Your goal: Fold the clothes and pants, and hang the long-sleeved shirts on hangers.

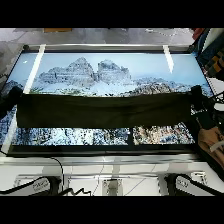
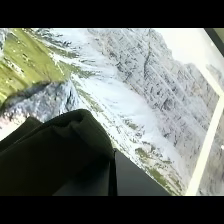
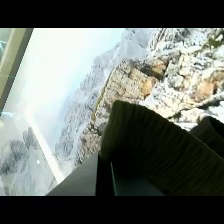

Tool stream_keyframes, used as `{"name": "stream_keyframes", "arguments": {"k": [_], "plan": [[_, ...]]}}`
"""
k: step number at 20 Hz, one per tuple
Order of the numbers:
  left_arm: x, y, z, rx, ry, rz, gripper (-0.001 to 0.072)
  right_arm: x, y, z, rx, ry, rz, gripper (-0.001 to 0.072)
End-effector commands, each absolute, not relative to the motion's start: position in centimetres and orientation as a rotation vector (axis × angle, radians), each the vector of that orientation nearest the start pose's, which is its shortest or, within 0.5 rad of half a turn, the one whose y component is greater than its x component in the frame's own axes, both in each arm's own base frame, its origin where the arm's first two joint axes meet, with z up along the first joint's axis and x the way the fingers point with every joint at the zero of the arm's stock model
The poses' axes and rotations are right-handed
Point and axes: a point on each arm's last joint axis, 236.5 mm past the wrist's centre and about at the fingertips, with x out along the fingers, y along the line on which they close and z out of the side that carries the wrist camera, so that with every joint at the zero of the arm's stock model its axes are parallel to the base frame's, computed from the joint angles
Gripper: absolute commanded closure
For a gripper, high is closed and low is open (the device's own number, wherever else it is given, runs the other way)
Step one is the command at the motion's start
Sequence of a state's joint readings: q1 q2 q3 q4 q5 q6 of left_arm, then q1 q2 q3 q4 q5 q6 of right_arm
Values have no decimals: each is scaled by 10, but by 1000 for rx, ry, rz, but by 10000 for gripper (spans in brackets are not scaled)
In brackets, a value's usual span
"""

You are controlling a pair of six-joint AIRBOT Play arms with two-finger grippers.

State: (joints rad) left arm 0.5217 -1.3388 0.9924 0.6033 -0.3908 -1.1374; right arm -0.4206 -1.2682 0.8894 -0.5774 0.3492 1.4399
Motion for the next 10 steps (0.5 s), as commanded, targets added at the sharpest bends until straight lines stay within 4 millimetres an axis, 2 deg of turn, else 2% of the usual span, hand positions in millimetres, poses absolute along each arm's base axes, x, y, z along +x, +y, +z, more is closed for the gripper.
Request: {"name": "stream_keyframes", "arguments": {"k": [1,2,3,4,5,7,10], "plan": [[485,186,33,-732,477,339,690,497,-139,26,997,450,-366,682],[486,185,31,-731,481,338,676,500,-137,20,997,465,-364,634],[486,185,31,-728,483,334,504,500,-136,18,996,473,-362,409],[485,183,32,-726,486,328,80,499,-134,17,989,484,-354,121],[484,182,34,-731,490,320,-5,498,-129,17,979,502,-338,26],[473,177,39,-704,532,279,-4,494,-113,14,901,599,-269,27],[434,174,39,-619,673,230,2,478,-90,8,763,776,-165,26]]}}
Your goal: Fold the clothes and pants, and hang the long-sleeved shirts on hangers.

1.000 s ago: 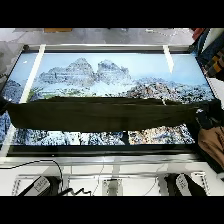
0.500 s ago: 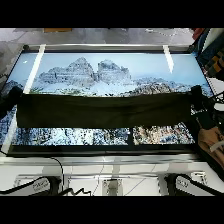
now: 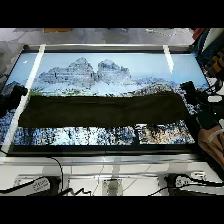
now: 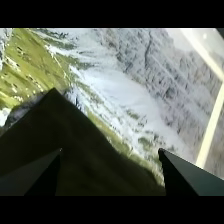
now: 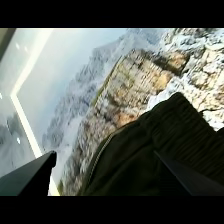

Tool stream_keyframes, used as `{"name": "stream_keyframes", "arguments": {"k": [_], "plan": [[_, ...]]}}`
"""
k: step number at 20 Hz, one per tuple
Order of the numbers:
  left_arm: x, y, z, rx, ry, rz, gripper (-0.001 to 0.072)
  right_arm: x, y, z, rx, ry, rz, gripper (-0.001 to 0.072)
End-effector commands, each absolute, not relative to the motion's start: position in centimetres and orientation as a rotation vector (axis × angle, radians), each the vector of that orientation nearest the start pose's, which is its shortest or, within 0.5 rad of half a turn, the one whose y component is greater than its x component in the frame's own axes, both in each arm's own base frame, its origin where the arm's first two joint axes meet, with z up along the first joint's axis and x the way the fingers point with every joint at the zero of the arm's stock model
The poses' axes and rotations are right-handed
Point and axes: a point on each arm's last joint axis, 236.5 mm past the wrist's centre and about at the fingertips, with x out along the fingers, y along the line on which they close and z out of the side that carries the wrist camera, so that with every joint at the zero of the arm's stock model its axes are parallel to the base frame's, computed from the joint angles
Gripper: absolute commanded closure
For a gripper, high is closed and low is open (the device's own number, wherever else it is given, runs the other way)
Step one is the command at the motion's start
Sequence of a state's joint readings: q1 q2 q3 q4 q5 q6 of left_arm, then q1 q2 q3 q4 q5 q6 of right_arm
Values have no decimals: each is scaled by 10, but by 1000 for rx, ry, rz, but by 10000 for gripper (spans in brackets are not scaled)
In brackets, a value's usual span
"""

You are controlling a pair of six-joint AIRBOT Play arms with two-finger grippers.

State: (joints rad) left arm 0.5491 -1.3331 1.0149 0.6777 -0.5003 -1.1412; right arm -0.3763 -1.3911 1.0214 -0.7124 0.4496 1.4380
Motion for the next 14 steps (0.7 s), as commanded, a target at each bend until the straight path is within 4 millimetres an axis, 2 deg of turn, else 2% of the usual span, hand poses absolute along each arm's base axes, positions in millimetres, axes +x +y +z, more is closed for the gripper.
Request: {"name": "stream_keyframes", "arguments": {"k": [1,3,4,5,6,7,9,12,14], "plan": [[414,179,34,-637,739,248,4,471,-83,7,735,831,-136,26],[351,194,6,-660,958,339,5,460,-69,4,708,909,-81,27],[313,201,-11,-666,1086,385,5,455,-63,4,711,941,-60,26],[284,202,-25,-693,1175,410,5,450,-57,2,718,969,-43,27],[264,201,-39,-747,1213,430,6,445,-52,0,723,996,-28,27],[255,196,-50,-804,1217,427,6,440,-45,-2,726,1027,-7,27],[254,185,-68,-861,1171,387,6,430,-25,-4,677,1086,76,27],[273,189,-86,-911,1019,422,6,427,16,3,585,1129,204,27],[296,199,-82,-950,896,428,6,438,46,16,528,1101,266,27]]}}
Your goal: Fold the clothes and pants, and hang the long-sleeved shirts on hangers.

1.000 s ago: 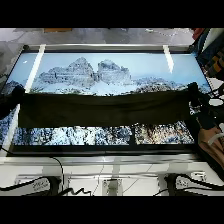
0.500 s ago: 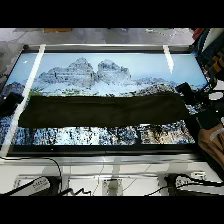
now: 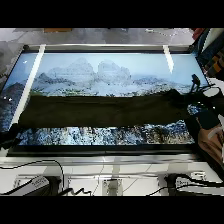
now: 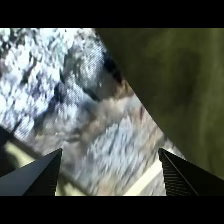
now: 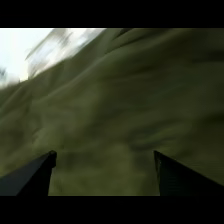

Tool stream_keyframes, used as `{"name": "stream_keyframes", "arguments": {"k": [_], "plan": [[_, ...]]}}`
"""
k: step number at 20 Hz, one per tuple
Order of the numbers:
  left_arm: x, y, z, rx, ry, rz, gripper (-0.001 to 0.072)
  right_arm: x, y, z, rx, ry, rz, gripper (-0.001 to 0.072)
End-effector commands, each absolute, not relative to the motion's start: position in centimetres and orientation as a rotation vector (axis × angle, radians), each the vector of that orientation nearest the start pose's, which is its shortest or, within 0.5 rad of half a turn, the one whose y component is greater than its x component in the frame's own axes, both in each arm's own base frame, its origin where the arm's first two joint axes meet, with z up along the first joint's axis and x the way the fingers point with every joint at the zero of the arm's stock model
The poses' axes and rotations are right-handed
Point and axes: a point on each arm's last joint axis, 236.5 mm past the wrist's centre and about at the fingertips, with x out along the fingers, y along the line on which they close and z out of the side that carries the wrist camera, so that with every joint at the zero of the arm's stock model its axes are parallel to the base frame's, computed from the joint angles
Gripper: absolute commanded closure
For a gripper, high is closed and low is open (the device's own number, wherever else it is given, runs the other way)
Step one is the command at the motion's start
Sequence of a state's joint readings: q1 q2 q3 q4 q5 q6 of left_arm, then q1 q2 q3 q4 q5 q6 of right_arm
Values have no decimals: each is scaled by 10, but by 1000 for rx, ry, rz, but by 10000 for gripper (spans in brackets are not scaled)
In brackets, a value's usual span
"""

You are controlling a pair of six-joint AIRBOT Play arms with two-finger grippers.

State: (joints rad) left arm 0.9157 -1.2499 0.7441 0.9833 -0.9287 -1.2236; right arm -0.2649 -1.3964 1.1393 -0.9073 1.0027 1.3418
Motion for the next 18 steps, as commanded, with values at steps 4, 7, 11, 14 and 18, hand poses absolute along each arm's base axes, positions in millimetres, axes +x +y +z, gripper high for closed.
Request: {"name": "stream_keyframes", "arguments": {"k": [4,7,11,14,18], "plan": [[350,206,-68,-964,691,390,8,472,116,46,446,944,336,48],[372,201,-80,-889,703,404,11,479,171,57,406,861,393,119],[413,205,-59,-719,658,368,348,462,228,44,390,900,473,122],[443,204,-20,-656,593,308,690,463,255,31,413,930,486,275],[467,152,45,-484,619,30,691,478,294,39,412,909,539,631]]}}
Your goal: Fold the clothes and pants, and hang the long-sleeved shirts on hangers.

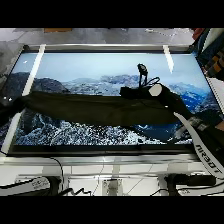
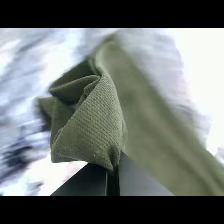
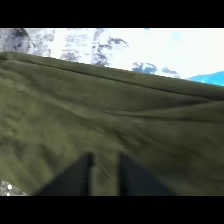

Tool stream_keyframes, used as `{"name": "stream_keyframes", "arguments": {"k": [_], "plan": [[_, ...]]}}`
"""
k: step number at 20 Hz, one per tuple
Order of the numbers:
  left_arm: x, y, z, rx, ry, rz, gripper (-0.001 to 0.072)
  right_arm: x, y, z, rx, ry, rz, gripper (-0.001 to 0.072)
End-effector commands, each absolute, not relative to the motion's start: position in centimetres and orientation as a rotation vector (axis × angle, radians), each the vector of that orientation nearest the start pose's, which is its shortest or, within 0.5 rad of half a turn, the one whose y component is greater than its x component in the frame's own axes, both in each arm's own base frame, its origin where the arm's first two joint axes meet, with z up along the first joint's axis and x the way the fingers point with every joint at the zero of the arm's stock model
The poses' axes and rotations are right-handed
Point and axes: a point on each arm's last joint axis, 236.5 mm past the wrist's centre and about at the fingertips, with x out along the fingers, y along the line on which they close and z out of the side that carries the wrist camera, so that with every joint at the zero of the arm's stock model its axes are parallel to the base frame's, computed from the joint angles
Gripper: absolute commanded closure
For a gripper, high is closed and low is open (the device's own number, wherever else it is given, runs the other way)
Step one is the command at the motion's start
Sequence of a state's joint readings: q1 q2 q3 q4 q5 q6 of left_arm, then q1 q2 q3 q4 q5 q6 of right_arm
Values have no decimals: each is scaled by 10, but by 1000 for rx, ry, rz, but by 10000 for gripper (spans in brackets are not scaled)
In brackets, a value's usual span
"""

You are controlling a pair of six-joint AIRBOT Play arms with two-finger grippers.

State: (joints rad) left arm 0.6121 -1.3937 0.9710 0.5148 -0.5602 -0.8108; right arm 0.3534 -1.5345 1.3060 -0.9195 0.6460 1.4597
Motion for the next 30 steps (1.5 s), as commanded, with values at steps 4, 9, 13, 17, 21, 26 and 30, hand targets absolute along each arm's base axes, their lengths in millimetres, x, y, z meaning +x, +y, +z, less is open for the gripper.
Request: {"name": "stream_keyframes", "arguments": {"k": [4,9,13,17,21,26,30], "plan": [[453,73,117,-405,600,-220,691,499,336,64,455,841,584,683],[415,2,220,-282,421,-366,690,486,411,43,493,924,663,683],[396,-18,264,-240,310,-388,690,449,492,25,594,985,764,683],[397,-40,261,-287,337,-437,690,403,561,9,653,1018,814,683],[394,-65,260,-282,349,-497,690,385,563,-2,600,1088,840,683],[398,-117,243,-296,406,-622,691,438,461,-1,414,1156,735,683],[414,-222,207,-452,492,-790,691,507,317,32,374,1129,529,683]]}}
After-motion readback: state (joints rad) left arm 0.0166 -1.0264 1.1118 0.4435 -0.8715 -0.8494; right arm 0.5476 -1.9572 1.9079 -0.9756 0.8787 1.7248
